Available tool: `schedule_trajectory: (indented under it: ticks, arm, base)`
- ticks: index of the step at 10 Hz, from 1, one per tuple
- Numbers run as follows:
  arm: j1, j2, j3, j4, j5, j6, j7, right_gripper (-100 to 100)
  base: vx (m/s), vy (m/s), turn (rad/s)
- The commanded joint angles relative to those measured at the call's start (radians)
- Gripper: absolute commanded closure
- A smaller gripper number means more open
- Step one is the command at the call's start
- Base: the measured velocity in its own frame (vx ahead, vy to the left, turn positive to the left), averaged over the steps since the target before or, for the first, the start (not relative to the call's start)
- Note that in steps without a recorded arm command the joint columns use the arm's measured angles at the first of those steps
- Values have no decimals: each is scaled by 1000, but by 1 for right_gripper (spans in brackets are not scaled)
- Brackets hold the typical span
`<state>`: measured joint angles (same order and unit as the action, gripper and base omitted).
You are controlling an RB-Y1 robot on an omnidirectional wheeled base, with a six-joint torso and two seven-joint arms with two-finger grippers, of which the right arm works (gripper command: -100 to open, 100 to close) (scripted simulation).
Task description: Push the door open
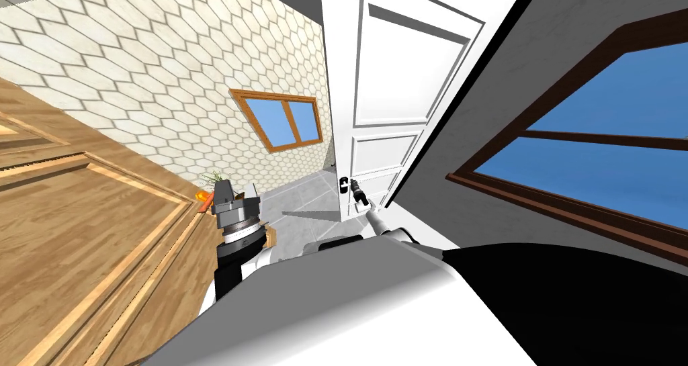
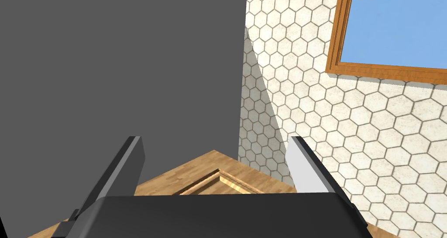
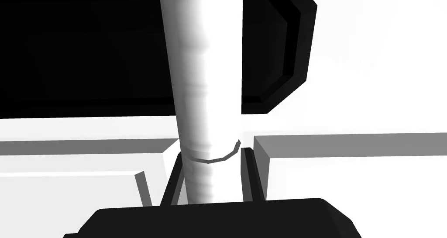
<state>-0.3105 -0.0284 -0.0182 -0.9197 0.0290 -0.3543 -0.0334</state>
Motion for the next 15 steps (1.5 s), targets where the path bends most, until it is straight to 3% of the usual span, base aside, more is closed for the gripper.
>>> schedule_trajectory:
  ticks: [1, 6, 8, 15]
  arm:
    - [-13, -5, -34, 11, -7, -7, 8, 100]
    - [-15, 14, -81, 15, -16, -5, 22, 100]
    - [-21, -11, -102, 26, -21, -11, 25, 100]
    - [-20, -43, -155, 30, -33, -12, 39, 100]
  base:
    - [144, 143, -104]
    - [162, 165, -89]
    - [97, 54, -47]
    - [171, 80, -48]
